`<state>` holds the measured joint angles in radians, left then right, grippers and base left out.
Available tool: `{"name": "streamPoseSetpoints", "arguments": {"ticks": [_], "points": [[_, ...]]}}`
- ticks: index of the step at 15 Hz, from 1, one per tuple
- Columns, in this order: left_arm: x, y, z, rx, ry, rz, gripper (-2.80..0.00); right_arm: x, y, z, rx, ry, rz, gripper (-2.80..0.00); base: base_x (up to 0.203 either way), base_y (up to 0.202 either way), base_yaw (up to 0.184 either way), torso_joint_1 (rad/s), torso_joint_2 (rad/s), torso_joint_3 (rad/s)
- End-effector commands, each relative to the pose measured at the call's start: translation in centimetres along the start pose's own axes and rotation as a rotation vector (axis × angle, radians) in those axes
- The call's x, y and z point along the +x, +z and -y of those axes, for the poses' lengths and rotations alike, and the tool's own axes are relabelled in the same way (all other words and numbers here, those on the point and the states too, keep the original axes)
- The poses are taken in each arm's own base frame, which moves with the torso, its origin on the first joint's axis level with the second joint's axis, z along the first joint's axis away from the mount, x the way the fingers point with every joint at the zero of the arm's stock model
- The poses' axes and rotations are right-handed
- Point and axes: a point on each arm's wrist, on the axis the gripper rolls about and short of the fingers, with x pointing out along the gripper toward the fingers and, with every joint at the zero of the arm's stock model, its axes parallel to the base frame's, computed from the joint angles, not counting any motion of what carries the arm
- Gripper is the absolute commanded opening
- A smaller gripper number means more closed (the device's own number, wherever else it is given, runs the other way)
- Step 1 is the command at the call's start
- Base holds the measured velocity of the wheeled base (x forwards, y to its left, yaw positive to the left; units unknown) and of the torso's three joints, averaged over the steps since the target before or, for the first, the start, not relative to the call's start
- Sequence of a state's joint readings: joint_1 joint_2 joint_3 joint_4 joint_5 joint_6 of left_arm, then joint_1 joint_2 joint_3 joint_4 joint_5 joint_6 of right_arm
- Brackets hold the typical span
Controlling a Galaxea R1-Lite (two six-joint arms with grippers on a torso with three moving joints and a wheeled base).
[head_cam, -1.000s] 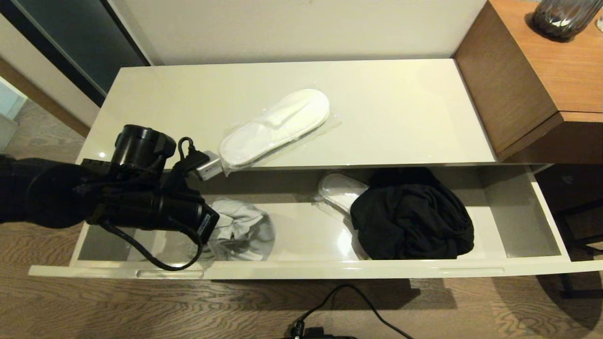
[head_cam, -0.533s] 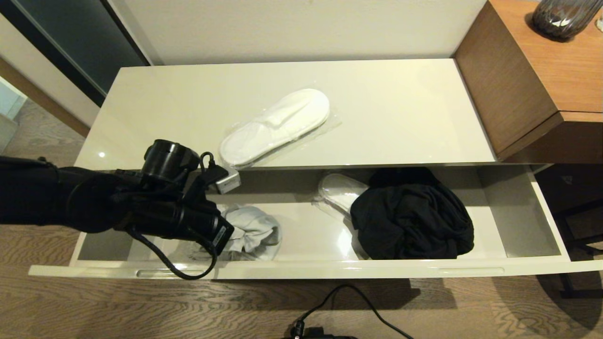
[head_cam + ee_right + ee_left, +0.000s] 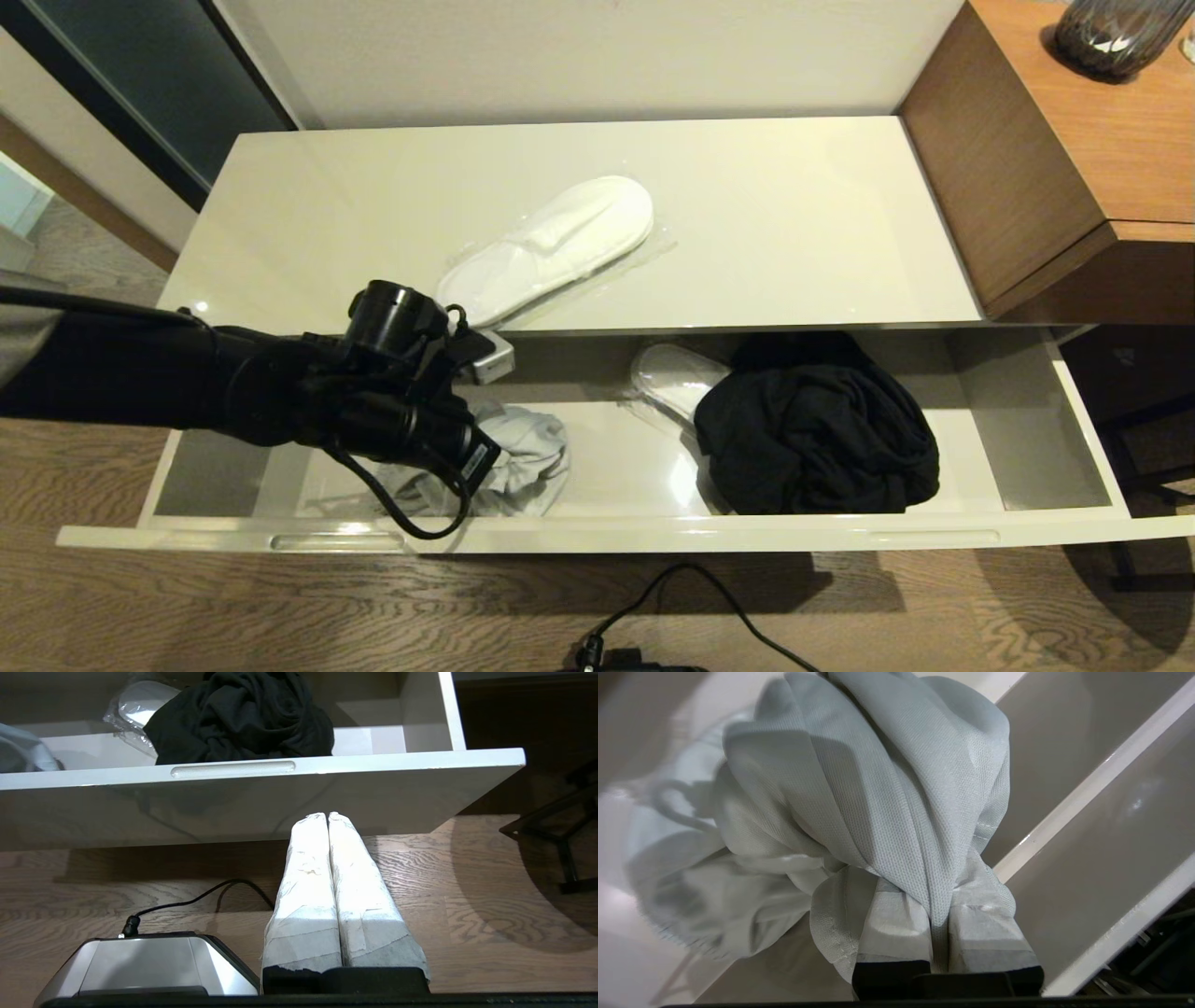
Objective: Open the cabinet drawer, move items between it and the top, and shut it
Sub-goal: Put the shorts in the drawer
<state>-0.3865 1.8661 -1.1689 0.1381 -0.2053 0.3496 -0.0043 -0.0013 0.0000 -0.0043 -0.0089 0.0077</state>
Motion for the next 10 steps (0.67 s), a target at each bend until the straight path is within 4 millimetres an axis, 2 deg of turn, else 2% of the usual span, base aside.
{"name": "streamPoseSetpoints", "arguments": {"ticks": [1,4,9,10], "points": [[1.7,-0.2,0.1,0.007,-0.012,-0.02,-2.8,0.0,-0.1,0.0,0.0,-0.001,-0.002,-2.8,0.0,0.0,0.0,0.0,0.0,0.0],[3.5,0.4,0.0,0.035,0.036,0.05,-2.8,0.0,-0.1,0.0,0.002,-0.001,-0.004,-2.8,0.0,0.0,0.0,0.0,0.0,0.0],[4.3,0.4,0.1,0.031,0.031,0.044,-2.8,0.0,-0.1,0.0,0.0,-0.001,-0.004,-2.8,0.0,0.0,0.0,0.0,0.0,0.0],[4.3,0.5,0.1,0.03,0.033,0.049,0.0,0.0,-0.1,0.0,0.0,-0.001,-0.004,-2.8,0.0,0.0,0.0,0.0,0.0,0.0]]}}
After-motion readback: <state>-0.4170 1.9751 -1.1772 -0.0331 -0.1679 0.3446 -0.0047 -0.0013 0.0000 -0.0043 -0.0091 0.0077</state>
